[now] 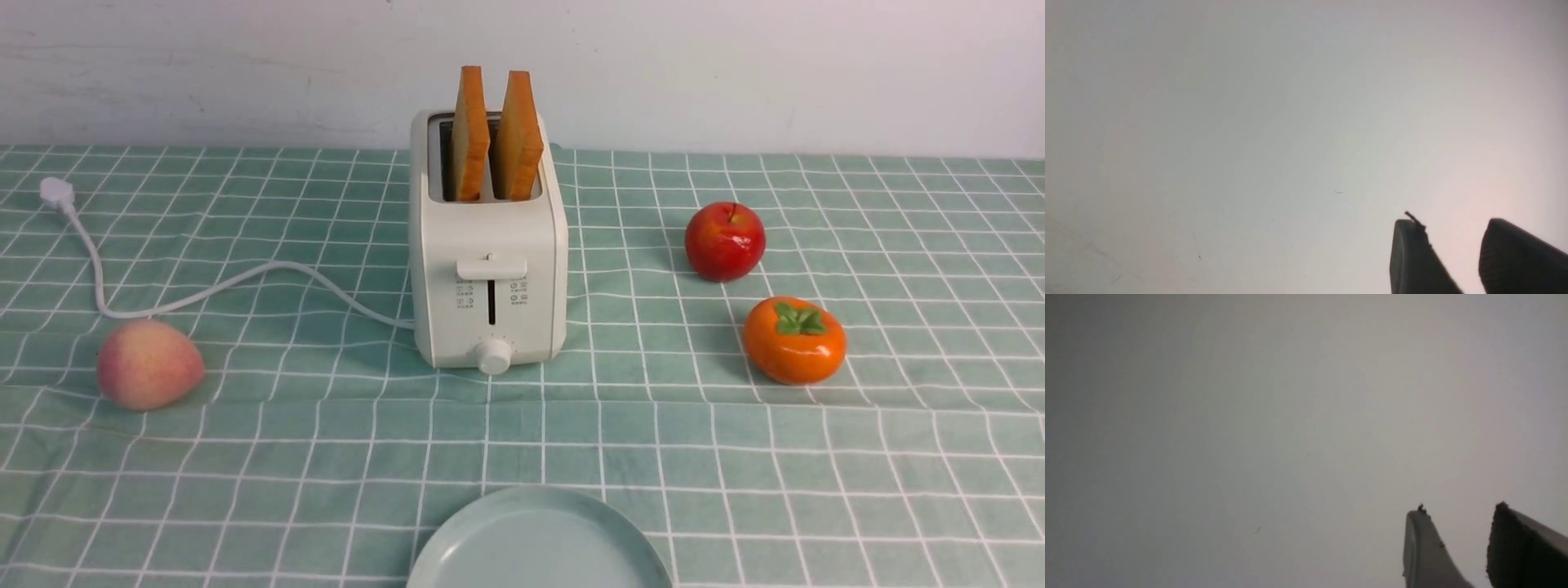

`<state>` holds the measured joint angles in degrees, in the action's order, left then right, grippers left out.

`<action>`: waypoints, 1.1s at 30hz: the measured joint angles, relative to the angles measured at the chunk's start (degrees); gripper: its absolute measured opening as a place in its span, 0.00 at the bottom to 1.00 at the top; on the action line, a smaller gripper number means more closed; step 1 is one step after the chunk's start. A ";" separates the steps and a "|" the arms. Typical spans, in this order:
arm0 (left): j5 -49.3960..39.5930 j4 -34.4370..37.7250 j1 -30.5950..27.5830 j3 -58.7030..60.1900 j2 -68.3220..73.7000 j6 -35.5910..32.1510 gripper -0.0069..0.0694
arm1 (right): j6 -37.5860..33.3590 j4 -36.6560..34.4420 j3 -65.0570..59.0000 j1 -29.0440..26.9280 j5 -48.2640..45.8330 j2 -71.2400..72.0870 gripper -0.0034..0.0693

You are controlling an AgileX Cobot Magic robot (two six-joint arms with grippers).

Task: Take toasted bread from bread machine on blue coffee table place on plate.
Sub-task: 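Grasp the toast slice in the toaster and pull it up out of the slot with the right gripper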

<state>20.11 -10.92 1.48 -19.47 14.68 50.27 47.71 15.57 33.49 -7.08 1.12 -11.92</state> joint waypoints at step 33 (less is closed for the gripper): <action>-47.89 21.96 12.88 -14.57 18.52 -16.73 0.40 | -42.81 -37.60 33.35 30.58 -25.99 -66.22 0.38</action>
<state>-27.78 11.04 14.37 -34.05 33.20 33.55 4.90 -22.04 66.84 23.51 -24.87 -78.15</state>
